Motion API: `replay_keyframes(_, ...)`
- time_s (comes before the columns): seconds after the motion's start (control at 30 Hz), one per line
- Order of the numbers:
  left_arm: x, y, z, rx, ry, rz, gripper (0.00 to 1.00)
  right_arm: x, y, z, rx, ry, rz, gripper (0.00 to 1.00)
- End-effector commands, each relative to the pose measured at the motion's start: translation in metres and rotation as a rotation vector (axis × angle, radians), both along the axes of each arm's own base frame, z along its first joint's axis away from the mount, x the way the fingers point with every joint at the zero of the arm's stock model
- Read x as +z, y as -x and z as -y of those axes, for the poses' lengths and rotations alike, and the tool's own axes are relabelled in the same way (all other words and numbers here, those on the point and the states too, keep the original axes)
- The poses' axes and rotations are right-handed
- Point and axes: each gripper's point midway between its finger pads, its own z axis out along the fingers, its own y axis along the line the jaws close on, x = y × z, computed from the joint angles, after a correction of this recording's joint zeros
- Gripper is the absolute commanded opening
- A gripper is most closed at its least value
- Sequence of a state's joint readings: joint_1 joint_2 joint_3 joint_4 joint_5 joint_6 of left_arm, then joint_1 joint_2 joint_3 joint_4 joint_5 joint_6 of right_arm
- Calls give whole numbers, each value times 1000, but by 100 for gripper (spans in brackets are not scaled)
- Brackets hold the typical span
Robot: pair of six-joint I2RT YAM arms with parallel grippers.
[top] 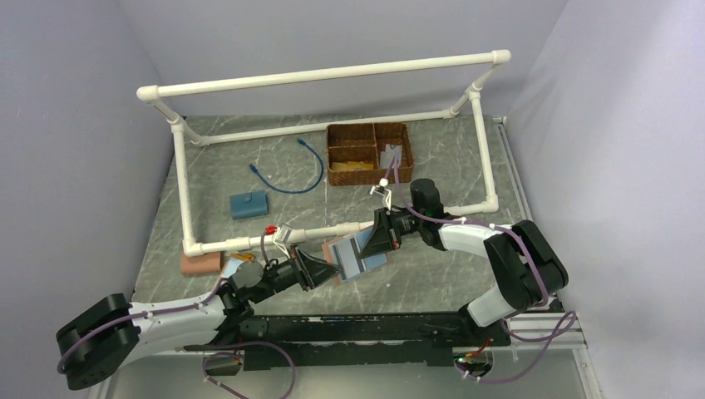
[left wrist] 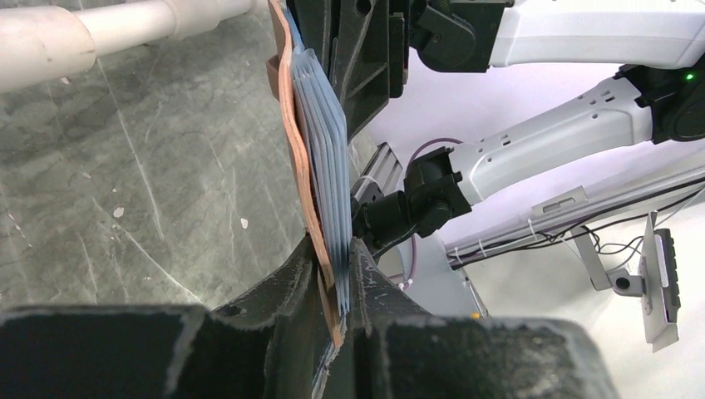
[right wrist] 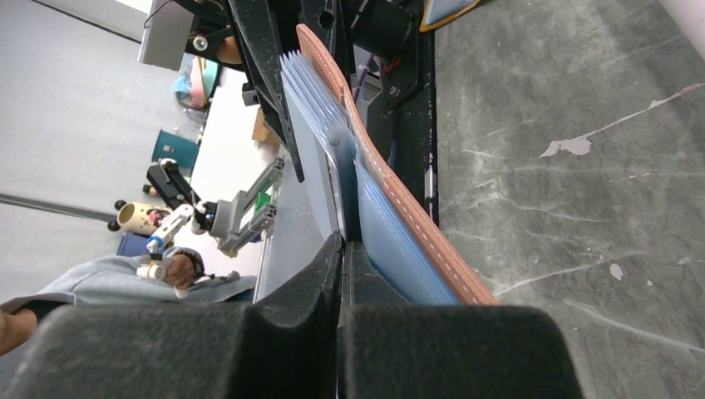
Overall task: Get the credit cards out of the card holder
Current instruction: Remove the credit card from the card holder.
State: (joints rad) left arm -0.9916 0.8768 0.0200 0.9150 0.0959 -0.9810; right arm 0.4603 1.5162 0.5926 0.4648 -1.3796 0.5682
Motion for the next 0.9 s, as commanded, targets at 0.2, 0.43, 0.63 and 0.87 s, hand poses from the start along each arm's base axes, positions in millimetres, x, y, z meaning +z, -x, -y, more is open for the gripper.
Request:
replay_keyframes(0.2,46,7,-8,-9,146,123,0,15,-9,1,-13,-50,97,0)
replay_keyframes(0.43,50,6,-11,5,166,130,0,16,-11,3,-24,-52,101,0)
replay_keyframes(0.63,46,8,-16,14,176,131,0,16,-15,6,-37,-51,100,0)
replay_keyframes(0.87,45,8,-21,28,173,125,0,17,-17,10,-46,-55,104,0)
